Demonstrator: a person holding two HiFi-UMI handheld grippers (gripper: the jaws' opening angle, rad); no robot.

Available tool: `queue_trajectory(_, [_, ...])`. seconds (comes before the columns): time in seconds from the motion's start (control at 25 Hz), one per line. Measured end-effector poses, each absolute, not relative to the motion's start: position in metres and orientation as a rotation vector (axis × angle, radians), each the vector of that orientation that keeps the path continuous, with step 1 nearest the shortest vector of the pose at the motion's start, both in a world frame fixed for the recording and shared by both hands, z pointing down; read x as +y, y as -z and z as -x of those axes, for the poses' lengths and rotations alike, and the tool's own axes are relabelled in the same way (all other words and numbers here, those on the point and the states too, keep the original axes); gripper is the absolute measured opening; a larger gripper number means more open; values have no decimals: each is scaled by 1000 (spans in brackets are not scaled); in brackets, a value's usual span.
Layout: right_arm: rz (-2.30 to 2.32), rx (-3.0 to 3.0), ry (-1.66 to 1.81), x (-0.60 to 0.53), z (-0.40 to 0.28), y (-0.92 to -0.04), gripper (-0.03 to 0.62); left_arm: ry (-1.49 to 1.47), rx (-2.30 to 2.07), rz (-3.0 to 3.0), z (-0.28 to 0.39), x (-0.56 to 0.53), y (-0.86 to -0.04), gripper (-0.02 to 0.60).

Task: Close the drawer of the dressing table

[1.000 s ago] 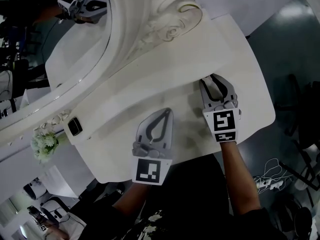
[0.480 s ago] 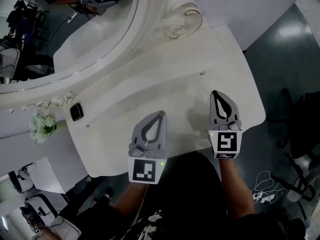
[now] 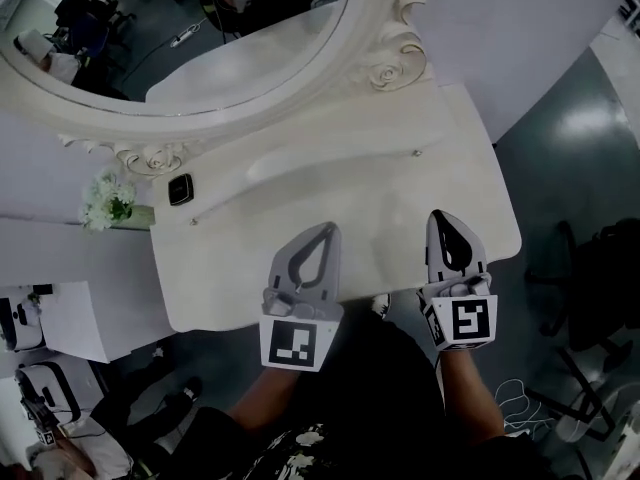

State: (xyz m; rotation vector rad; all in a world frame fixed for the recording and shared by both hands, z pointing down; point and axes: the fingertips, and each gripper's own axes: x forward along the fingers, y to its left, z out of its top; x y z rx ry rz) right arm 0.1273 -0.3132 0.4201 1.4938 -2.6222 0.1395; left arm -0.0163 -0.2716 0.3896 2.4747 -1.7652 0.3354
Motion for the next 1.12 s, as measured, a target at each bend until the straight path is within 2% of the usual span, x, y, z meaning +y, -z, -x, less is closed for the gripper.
queue_trajectory(0.48, [-1420, -2772, -31, -247, -102, -339, -3, -201, -1878, -2529, 35, -221, -326, 2])
queue_trajectory(1.12, [-1476, -2705, 9, -248, -72, -327, -3, -171, -1766, -2676, 50, -234, -296, 2])
